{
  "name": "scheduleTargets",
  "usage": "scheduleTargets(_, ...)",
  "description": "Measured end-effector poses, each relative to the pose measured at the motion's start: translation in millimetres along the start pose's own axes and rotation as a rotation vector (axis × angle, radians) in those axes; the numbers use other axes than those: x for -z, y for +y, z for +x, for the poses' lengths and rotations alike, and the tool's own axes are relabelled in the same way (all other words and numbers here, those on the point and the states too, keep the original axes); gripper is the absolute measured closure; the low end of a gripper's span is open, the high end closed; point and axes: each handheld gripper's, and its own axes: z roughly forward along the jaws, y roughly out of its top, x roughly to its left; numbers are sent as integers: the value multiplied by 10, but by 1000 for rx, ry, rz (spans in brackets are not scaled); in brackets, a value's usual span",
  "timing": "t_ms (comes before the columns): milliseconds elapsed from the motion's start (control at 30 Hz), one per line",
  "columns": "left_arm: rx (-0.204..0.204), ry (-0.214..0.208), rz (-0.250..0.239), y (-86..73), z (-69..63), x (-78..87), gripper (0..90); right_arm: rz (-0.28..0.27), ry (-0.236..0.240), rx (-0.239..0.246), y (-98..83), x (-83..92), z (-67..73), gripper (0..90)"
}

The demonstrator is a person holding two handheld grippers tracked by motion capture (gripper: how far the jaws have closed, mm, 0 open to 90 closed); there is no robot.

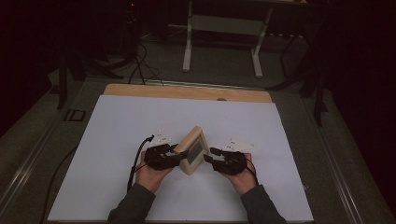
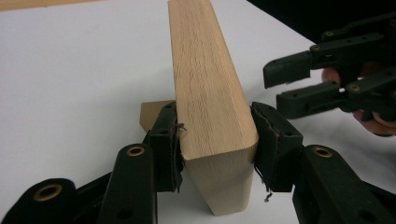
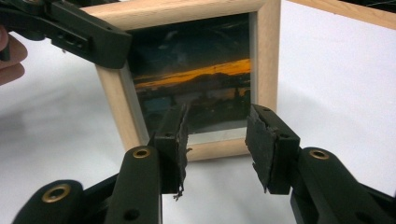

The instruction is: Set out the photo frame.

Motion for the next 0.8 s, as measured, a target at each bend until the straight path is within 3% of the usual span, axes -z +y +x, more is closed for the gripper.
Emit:
scheduleTargets(267, -54, -91, 22, 39, 60, -20, 579, 0, -16, -7, 16, 15, -66, 576)
scheduleTargets(433, -38, -163, 26, 66, 126, -73, 593, 7, -24, -13, 9, 15, -118, 572)
scheduleTargets(700, -60, -211, 46, 116, 242, -102, 595, 17, -25, -20, 31, -11, -217, 553)
scheduleTargets(800, -77, -208, 61, 149, 270, -109, 593, 24, -25, -17, 41, -24, -227, 548)
